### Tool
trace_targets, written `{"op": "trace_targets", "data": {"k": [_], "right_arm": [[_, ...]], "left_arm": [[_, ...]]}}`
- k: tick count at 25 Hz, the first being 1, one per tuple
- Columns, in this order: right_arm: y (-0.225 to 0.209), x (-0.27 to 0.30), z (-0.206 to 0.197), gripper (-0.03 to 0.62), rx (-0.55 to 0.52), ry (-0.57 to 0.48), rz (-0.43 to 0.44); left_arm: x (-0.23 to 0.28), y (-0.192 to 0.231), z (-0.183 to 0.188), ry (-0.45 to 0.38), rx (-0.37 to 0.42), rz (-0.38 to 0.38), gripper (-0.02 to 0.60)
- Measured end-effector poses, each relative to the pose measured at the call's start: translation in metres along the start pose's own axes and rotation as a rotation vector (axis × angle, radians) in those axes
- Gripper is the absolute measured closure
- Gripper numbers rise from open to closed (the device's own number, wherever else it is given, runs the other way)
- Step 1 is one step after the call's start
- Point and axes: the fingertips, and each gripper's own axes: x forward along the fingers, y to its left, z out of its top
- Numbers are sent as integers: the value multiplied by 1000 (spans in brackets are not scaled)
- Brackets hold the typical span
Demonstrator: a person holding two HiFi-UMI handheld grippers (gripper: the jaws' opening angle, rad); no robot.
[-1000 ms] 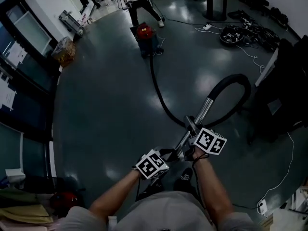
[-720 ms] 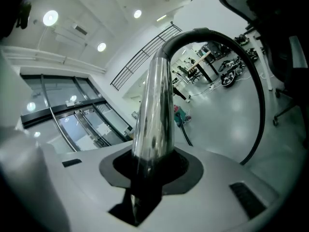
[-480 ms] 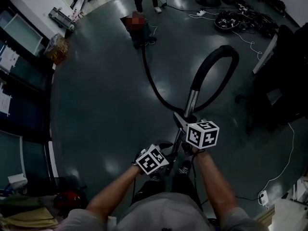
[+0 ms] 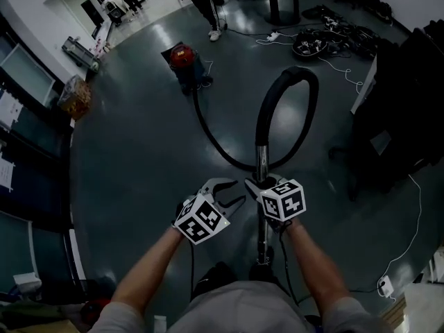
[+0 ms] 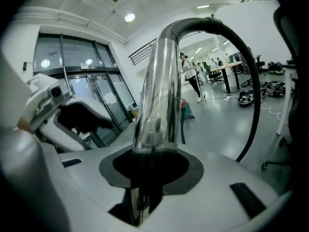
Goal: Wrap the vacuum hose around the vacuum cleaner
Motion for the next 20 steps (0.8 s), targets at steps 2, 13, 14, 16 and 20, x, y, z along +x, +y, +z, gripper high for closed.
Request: {"op": "trace_targets", "data": {"k": [2, 13, 14, 16, 20], "right_arm": [[2, -3, -2, 476, -47, 30, 5], [38, 9, -10, 476, -233, 163, 54], [41, 12, -10, 476, -249, 182, 57], [46, 18, -10, 476, -286, 226, 62], [51, 36, -6, 476, -374, 317, 55]], "left_arm": [[-12, 17, 30, -25, 108, 57, 407], [-36, 34, 98, -13, 521, -63, 358], [-36, 35, 96, 1, 566, -80, 337], [-34, 41, 88, 40, 653, -109, 310], [-35, 63, 58, 113, 744, -175, 296]]}}
